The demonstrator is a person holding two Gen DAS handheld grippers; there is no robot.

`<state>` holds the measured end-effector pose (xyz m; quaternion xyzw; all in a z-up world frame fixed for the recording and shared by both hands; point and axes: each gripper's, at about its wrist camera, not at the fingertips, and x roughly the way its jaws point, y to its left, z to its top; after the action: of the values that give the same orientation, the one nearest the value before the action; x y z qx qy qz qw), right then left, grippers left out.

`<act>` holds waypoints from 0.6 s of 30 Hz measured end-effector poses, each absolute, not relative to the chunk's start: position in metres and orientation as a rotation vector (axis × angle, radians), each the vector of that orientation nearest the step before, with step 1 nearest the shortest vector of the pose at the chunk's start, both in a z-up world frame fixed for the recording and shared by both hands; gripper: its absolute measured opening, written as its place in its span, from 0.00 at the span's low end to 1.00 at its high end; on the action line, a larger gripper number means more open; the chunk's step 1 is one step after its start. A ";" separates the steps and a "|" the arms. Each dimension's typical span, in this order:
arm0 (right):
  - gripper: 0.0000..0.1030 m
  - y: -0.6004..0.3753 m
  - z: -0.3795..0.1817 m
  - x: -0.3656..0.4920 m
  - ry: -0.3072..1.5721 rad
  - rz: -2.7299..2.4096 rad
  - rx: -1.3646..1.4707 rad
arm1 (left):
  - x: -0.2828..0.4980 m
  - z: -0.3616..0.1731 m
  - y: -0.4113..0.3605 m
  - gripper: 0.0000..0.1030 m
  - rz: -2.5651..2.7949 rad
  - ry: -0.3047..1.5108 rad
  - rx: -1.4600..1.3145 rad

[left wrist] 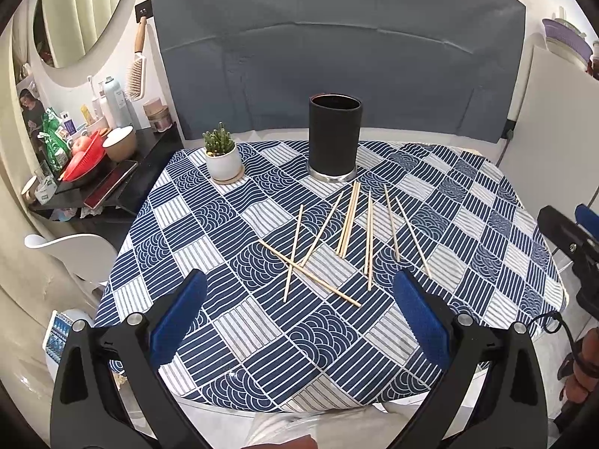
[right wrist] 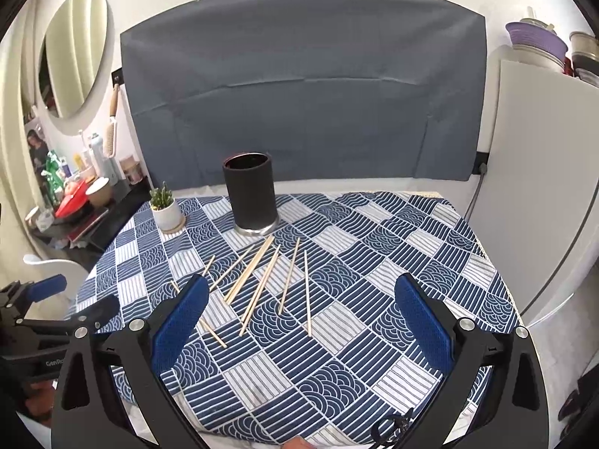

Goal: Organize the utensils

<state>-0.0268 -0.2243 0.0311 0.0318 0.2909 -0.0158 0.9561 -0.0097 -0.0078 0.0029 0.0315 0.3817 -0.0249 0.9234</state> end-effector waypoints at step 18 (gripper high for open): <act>0.93 -0.221 0.031 -0.029 0.594 -0.023 0.046 | -0.013 0.000 -0.008 0.94 -0.054 0.790 0.052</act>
<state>-0.0294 -0.2209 0.0311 0.0224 0.2926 -0.0111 0.9559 -0.0125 -0.0076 0.0001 0.0254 0.3847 -0.0261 0.9223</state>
